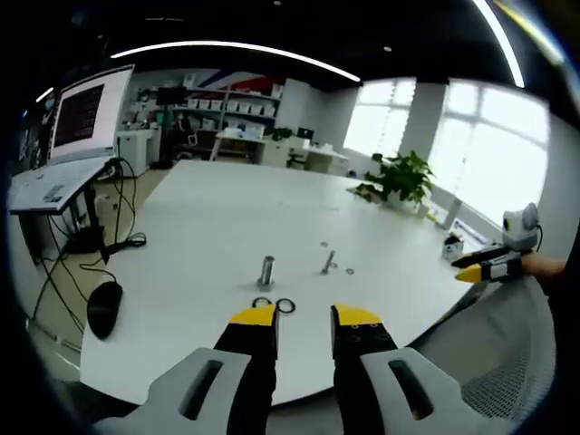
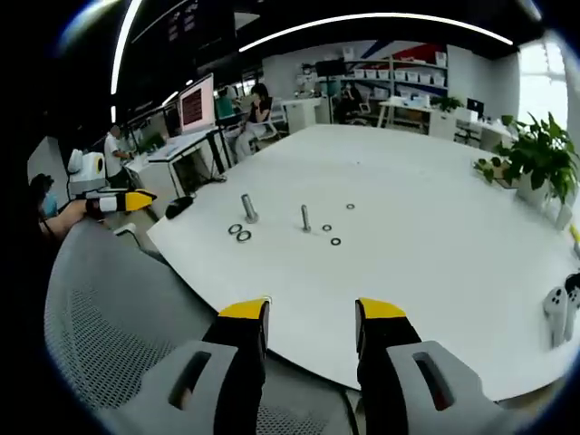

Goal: Place the washer onto the threaded stud by aligning its center hole with the stud, sliding it down to the base, and recovering from edge contact or off-axis alignment until the washer reaches the visible bottom stop.

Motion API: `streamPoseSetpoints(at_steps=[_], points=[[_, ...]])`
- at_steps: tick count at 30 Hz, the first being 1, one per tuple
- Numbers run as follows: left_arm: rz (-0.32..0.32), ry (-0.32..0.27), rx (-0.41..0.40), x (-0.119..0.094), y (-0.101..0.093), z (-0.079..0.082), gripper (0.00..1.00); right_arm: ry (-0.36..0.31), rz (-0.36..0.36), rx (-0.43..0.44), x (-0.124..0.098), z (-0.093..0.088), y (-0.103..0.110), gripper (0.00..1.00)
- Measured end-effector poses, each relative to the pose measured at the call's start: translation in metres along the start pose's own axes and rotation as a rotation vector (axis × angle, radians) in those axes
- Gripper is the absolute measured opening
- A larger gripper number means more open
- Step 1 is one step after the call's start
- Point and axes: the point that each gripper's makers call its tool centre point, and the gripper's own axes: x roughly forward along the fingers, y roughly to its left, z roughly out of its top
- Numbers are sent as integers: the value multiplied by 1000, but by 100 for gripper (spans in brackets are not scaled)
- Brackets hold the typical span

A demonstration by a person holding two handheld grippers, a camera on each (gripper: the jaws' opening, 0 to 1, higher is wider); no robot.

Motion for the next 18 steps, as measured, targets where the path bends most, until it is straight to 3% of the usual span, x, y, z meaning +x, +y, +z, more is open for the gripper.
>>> streamPoseSetpoints(at_steps=[18], points=[[-4, 5, -21, -1, 0, -1, 15, 17, 18, -9, 1, -3, 4, 39]])
